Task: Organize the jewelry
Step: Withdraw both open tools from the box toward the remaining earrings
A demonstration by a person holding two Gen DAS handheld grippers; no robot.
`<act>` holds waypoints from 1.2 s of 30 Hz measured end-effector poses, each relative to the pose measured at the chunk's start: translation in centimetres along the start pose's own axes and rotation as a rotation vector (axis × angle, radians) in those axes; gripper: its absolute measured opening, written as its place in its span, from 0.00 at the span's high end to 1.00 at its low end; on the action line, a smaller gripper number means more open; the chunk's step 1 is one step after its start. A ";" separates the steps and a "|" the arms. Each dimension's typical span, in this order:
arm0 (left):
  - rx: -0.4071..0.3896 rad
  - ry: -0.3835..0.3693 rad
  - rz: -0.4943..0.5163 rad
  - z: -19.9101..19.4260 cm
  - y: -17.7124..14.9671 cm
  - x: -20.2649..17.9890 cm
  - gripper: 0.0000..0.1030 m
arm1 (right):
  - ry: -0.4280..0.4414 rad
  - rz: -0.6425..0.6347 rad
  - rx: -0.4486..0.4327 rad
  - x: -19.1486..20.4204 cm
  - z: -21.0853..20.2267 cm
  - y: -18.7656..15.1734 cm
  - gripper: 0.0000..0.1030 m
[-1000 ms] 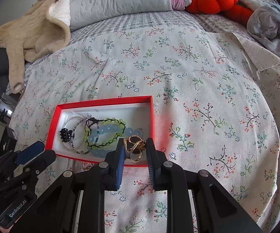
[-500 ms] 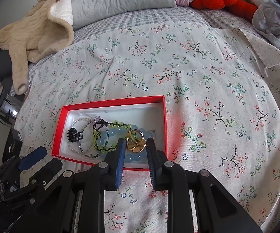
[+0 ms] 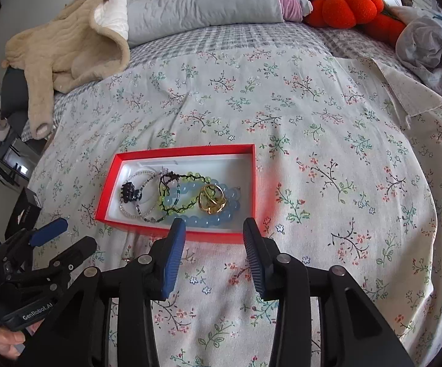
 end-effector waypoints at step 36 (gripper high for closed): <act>0.118 -0.112 0.116 4.9 -5.6 -2.9 0.59 | -0.141 -0.105 0.125 -1.7 3.4 -6.6 0.39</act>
Point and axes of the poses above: each gripper's, at about its wrist camera, not at the fingertips, and z roughly the way its jaws point, x to its left, y to its top, the point moved 8 cm from there along z, roughly the way its jaws point, and after that the axes turned 8 degrees about z, right-handed, at the moved point
